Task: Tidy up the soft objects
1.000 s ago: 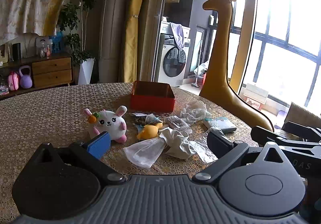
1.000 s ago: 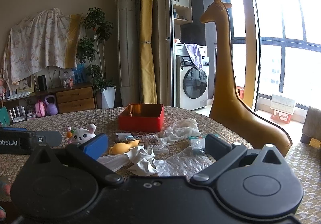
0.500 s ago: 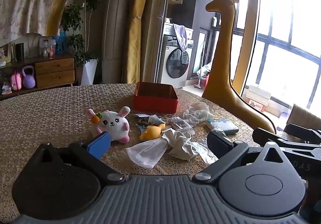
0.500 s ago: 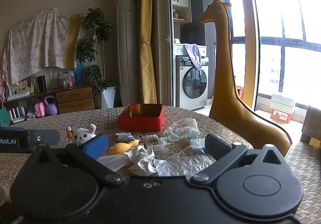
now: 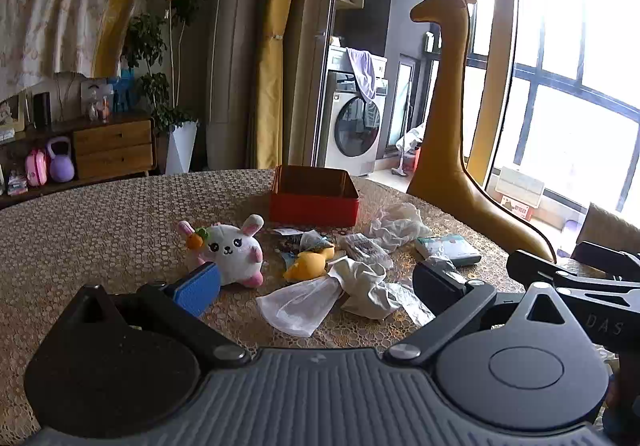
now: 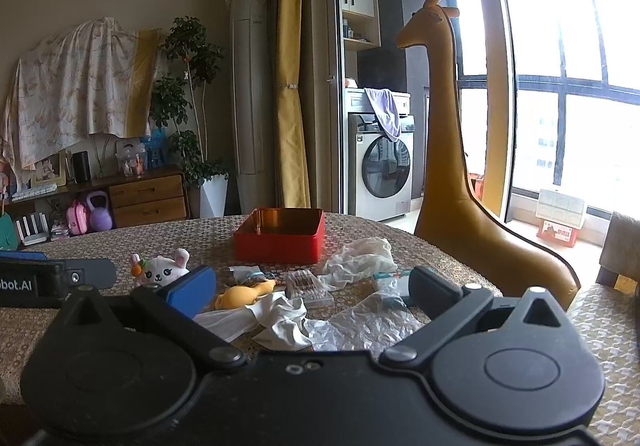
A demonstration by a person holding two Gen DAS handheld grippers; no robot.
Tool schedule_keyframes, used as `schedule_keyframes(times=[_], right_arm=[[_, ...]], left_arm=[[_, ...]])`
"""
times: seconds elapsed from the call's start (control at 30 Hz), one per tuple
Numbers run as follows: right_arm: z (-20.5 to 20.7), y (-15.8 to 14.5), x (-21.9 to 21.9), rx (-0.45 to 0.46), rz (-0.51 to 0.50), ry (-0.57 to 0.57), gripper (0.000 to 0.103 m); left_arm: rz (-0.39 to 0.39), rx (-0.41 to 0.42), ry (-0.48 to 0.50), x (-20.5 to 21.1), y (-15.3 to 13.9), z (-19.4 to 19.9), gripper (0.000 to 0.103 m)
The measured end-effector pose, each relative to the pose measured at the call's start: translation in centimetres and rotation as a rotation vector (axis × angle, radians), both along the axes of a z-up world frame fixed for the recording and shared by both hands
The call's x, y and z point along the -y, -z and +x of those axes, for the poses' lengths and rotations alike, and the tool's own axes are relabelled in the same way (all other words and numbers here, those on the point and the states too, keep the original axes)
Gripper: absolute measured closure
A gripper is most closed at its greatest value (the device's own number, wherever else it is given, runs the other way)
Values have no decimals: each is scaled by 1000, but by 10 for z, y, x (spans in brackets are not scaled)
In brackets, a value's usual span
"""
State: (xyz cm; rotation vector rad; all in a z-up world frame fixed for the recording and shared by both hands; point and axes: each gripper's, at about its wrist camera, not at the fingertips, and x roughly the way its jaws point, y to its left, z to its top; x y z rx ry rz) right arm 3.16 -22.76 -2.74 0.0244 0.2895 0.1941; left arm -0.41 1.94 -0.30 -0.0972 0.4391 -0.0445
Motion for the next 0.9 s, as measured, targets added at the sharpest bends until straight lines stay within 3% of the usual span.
schedule_keyframes(times=[0.37,0.63,0.9], right_arm=[[23,8,-2,-27,-2,-1,0],[48,18,-6,-47,-27,-44,0],[99,30,6,-159,-54,-80,0]], left_arm=[[6,-31,26,-1,10,25,0],[70,-78,41,8,23,61,0],[93,-161,45,7,49,115,0]])
